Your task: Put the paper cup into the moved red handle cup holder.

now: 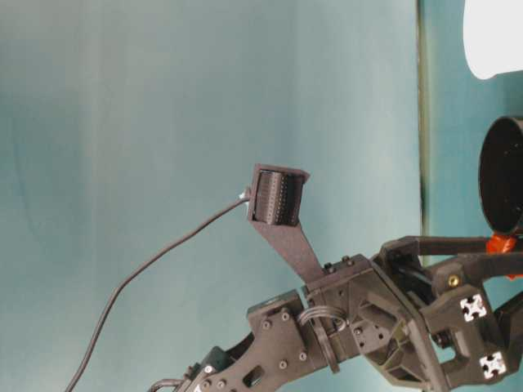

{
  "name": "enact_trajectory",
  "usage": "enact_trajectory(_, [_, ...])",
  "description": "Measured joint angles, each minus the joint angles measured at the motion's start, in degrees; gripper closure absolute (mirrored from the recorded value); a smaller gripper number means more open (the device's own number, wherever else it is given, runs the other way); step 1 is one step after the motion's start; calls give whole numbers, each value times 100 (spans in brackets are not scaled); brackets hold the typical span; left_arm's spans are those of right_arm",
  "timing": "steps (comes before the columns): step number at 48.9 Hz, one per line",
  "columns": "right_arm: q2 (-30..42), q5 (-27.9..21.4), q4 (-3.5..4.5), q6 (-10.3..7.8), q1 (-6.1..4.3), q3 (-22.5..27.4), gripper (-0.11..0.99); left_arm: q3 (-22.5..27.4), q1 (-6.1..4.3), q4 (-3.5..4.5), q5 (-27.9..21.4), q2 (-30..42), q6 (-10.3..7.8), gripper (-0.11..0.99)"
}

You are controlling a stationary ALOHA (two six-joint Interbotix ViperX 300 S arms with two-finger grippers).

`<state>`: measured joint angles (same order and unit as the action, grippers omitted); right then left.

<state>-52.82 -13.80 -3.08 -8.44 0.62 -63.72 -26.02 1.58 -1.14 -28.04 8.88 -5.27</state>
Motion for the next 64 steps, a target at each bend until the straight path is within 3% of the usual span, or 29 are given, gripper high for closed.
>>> enact_trajectory(11, [0, -35, 0, 0, -9, 0, 97, -229, 0, 0, -211, -870, -26, -6])
enact_trajectory(22, [-9, -114, -9, 0, 0, 0, 97, -791, -9, 0, -334, -1986, -53, -6])
enact_trajectory(38, [18, -149, -9, 0, -44, 44, 97, -1512, -97, 0, -343, -3173, -26, -6])
enact_trajectory(47, [176, -299, 0, 0, -281, 202, 97, -1652, -105, 0, -352, -3524, -18, -5])
enact_trajectory(56, [598, -879, -9, 0, -519, 554, 93, -1740, -105, 0, -352, -3674, -9, -5])
enact_trajectory(60, [835, -1213, -9, 0, -589, 773, 88, -1749, -105, 0, -343, -3691, -9, -5])
enact_trajectory(64, [1116, -1529, 0, 0, -633, 1011, 76, -1749, -105, 0, -352, -3691, 0, -5])
